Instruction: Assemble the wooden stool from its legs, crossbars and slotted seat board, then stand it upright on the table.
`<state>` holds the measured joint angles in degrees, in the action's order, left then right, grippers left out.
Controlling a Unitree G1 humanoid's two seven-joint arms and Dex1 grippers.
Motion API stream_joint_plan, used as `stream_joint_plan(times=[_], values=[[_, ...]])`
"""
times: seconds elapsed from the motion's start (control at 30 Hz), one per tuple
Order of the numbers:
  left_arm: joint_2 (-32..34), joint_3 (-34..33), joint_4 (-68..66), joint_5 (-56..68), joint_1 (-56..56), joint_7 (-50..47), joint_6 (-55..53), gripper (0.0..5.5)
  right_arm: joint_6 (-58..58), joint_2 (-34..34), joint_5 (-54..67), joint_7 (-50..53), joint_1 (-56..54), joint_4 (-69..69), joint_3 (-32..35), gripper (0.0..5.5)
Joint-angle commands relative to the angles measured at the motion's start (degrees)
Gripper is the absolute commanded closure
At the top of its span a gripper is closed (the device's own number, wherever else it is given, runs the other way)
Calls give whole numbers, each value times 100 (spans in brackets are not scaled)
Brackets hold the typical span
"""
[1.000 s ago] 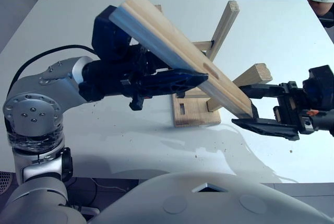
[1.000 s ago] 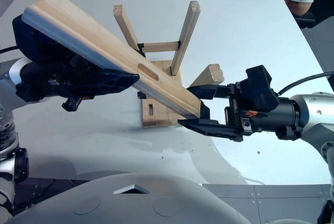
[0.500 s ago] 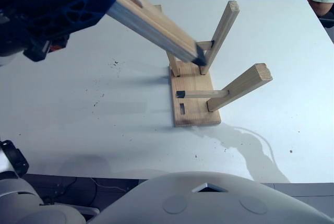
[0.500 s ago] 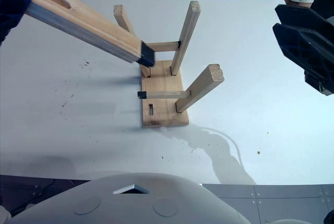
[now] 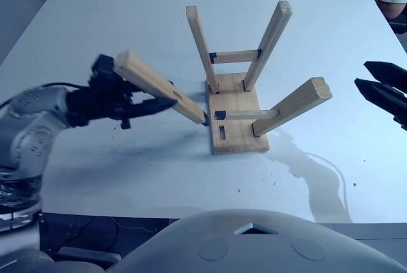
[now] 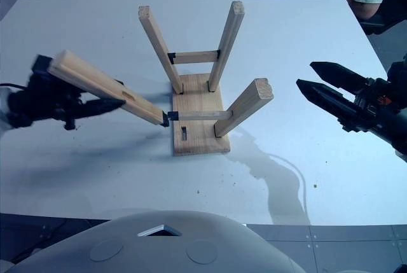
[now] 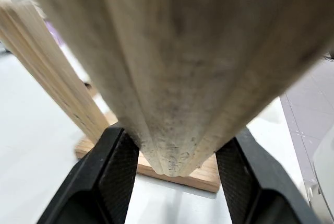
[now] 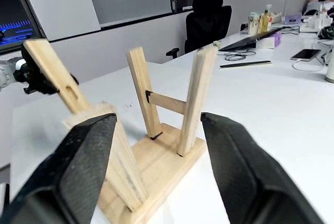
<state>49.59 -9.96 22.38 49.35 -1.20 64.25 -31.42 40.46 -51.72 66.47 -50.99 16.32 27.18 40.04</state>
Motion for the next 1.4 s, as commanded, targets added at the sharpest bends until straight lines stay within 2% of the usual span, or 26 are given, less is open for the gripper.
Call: stream_joint_plan(times=[0.03, 0.2, 0.43, 0.73, 1.07, 1.4], values=[[-342, 243, 279, -237, 84, -148, 228, 339, -136, 49, -309, -180, -123, 11, -300, 253], [-418, 519, 173, -832, 122, -43, 614, 339, -252, 128, -573, -283, -115, 57, -493, 253], [-430, 808, 337, -891, 211, 71, 601, 339, -324, 305, -775, -288, -74, 215, -640, 253], [-49, 1144, 225, -1575, 290, 121, 769, 339, -366, 458, -898, -218, -21, 374, -663, 253], [24, 1033, 169, -1390, -239, -100, 438, 339, -470, 588, -1066, -144, 170, 588, -751, 253], [396, 1501, -153, -2454, -234, 162, 1326, 339, -513, 628, -1181, -171, 254, 679, -833, 253]])
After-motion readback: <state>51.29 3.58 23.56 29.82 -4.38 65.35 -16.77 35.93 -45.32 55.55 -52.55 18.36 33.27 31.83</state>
